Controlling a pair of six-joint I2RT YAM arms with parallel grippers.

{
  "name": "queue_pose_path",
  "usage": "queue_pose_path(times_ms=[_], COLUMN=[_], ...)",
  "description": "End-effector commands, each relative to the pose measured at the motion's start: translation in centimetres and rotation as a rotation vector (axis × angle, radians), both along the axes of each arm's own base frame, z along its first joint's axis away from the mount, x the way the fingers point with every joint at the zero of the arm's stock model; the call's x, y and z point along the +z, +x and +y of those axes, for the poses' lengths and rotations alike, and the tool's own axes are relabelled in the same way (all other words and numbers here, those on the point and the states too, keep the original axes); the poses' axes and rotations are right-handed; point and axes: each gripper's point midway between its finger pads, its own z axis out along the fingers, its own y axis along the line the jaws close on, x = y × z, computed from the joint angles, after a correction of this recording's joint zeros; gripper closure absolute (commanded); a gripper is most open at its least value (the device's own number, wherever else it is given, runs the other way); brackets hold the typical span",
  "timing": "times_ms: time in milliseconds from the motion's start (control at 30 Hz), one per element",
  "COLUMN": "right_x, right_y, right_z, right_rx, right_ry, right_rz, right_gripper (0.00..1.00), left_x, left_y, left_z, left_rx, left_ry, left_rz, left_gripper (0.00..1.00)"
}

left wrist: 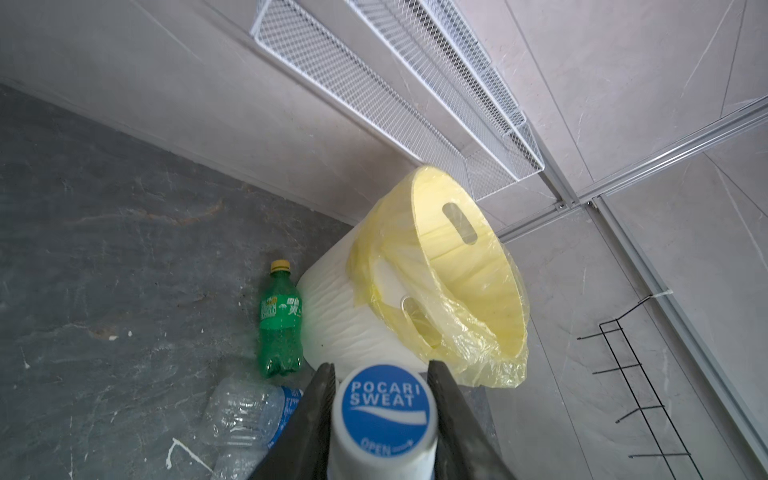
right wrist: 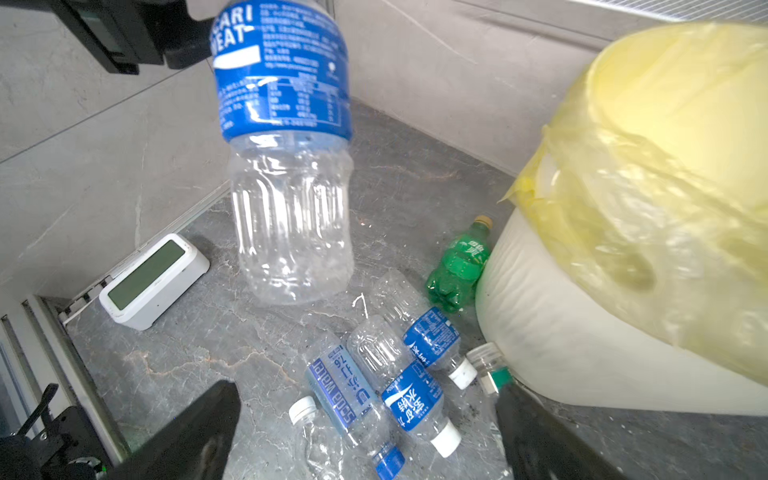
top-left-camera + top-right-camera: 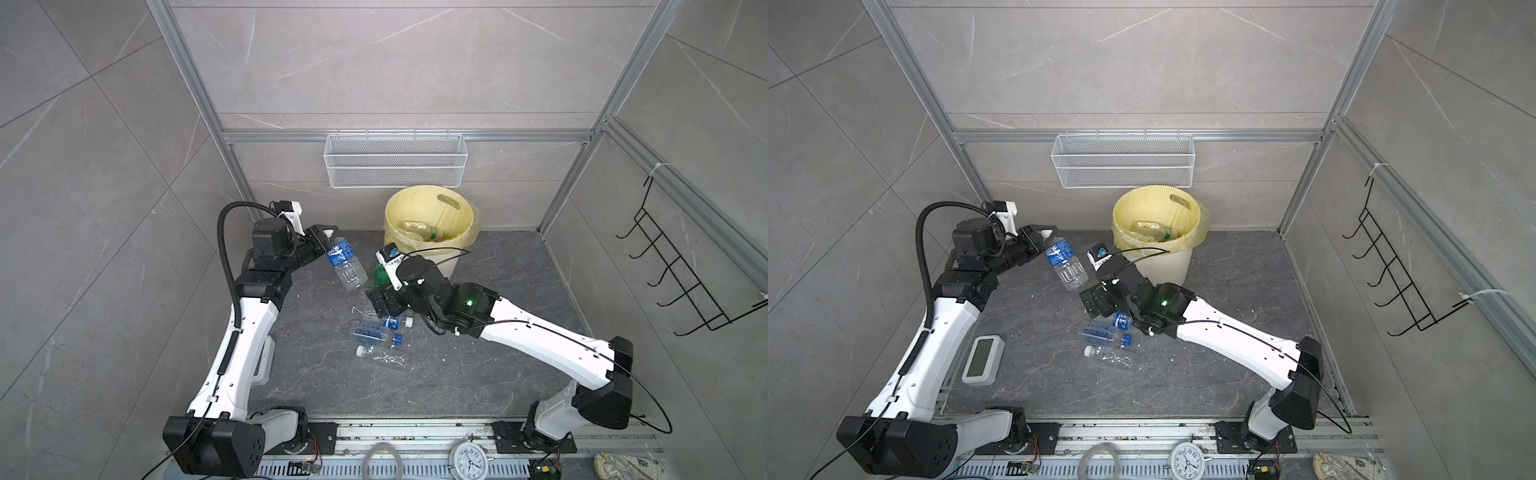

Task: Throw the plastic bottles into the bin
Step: 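Raise the blue-labelled bottle over the bin opening with the left gripper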

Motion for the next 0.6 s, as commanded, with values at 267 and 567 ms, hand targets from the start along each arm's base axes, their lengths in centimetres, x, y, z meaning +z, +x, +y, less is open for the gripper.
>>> queue_pose_path(times_ms=[267,567], right_x=[4.1,5.9], right_y=[1.5,1.8], right_z=[-7.0,-12.7], right_rx=[-0.207,-0.345], right_ry=[0.098,0.161], right_rz=[-0.078,-0.116], right_gripper=[0.00,0.00], left_x=[9.2,14.7], left_y=[1.1,2.1], left_z=[1.2,-1.0], left_rx=[0.079,0.023], left_ry=[0.027,-0.034], left_rz=[-0.246,-0.389], left_gripper=[0.90,0.90])
